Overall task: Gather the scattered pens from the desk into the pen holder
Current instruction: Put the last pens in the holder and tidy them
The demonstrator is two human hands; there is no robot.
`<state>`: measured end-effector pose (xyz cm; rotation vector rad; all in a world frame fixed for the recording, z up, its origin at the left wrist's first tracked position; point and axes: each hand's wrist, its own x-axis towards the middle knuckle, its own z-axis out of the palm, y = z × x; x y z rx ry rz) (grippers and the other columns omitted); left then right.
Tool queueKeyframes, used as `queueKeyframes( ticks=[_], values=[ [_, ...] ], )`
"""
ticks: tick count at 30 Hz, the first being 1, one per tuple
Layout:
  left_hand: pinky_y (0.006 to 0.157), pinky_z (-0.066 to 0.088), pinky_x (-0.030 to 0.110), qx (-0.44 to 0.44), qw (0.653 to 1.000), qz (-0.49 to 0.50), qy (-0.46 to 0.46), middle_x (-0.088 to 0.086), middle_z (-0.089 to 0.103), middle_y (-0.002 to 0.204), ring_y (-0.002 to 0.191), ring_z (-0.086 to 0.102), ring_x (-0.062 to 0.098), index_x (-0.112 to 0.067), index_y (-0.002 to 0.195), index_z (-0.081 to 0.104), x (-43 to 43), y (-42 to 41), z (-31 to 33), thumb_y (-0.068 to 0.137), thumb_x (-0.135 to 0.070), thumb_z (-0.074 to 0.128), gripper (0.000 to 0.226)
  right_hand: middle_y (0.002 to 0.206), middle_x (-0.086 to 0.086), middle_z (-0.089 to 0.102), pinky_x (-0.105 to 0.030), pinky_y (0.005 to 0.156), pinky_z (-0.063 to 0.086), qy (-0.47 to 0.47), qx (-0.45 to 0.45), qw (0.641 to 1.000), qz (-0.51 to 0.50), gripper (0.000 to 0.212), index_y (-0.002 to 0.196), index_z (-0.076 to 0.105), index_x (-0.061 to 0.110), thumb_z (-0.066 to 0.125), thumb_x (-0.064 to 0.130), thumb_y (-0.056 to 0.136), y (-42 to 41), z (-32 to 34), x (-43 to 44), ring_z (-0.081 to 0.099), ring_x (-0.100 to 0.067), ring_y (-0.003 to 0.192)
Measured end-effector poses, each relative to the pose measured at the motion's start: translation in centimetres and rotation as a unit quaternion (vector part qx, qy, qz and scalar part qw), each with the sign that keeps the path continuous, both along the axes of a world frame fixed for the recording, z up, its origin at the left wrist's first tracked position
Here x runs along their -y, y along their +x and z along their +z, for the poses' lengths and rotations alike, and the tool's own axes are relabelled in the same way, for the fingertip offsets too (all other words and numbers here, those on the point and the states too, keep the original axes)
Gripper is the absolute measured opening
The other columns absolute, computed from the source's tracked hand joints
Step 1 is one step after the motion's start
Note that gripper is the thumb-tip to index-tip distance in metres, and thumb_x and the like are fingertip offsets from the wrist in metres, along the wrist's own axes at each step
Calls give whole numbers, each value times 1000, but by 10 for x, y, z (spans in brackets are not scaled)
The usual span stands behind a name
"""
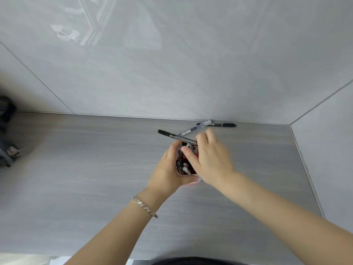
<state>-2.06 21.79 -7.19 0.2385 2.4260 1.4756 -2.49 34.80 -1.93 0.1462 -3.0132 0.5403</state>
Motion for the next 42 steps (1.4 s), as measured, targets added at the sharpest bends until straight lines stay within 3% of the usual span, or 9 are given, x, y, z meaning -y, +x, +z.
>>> queueKeyframes(
  ticks=[6, 10, 14, 24, 29, 33, 36, 39, 42],
  values=[
    [88, 31, 10, 1, 1000, 3, -3, -4, 44, 135, 121, 44, 10, -28, 137, 24, 0, 1, -1, 55, -19, 86, 103, 105, -13, 43, -29, 78, 39, -167, 20, 984, -65, 43, 102, 47, 1, 36, 40, 87, 4, -2, -17, 49, -24, 88],
    [79, 29, -7, 6, 1000, 4, -4, -12, 43, 128, 116, 41, 3, -29, 136, 26, 0, 1, -2, 55, -18, 87, 102, 81, 2, 53, -2, 66, 36, -249, 79, 964, -52, 20, 97, 58, 16, 38, 13, 95, 17, 33, -62, 46, 4, 67],
    [79, 31, -8, 7, 1000, 4, -4, -14, 44, 126, 116, 43, 4, -30, 134, 26, 0, 1, -2, 55, -19, 87, 101, 61, 12, 68, 2, 59, 39, -312, 106, 941, -74, 18, 91, 60, 29, 56, 12, 87, 44, 62, -93, 58, 8, 63],
    [76, 30, -9, 12, 1000, 2, -13, -12, 46, 128, 115, 43, 3, -31, 135, 25, 0, 2, 1, 55, -18, 86, 101, 62, 12, 69, -1, 50, 38, -264, 102, 956, -80, 17, 62, 68, 24, 70, 15, 76, 60, 76, -86, 59, 4, 52],
    [83, 35, 4, -1, 1000, -1, -15, -9, 46, 134, 118, 44, 6, -31, 135, 24, 0, 3, 1, 55, -21, 86, 102, 71, 11, 69, -13, 70, 46, -196, 137, 970, -46, 12, 68, 63, 31, 67, 25, 78, 46, 52, -67, 62, -1, 72],
    [95, 40, 26, -5, 1000, -6, -15, -4, 47, 134, 122, 47, 12, -30, 136, 24, 0, 2, 1, 54, -20, 86, 103, 89, 11, 45, 0, 74, 34, -264, 83, 961, 0, 28, 77, 41, 38, 59, 19, 86, 35, 12, -34, 46, 9, 81],
    [93, 40, 25, -2, 1000, -6, -13, -4, 47, 132, 119, 48, 12, -31, 135, 25, 0, 2, 2, 55, -20, 86, 102, 89, 14, 48, -8, 74, 40, -324, 0, 946, 12, 6, 86, 50, 26, 55, 23, 86, 37, 1, -23, 50, 0, 81],
    [91, 38, 22, -3, 1000, -1, -9, -5, 46, 133, 119, 47, 10, -32, 134, 26, -1, 3, 1, 56, -19, 86, 100, 90, 1, 68, -10, 86, 38, -229, -164, 959, 15, 19, 98, 66, 10, 57, 18, 84, 37, -16, -22, 54, -10, 89],
    [93, 40, 24, -9, 1000, 2, 0, -4, 48, 132, 120, 48, 13, -38, 129, 27, -1, 3, 1, 55, -20, 86, 96, 109, -4, 71, -29, 93, 40, -124, -205, 970, 42, 27, 107, 65, 10, 46, 24, 93, 33, -46, -18, 51, -19, 111]
  ],
)
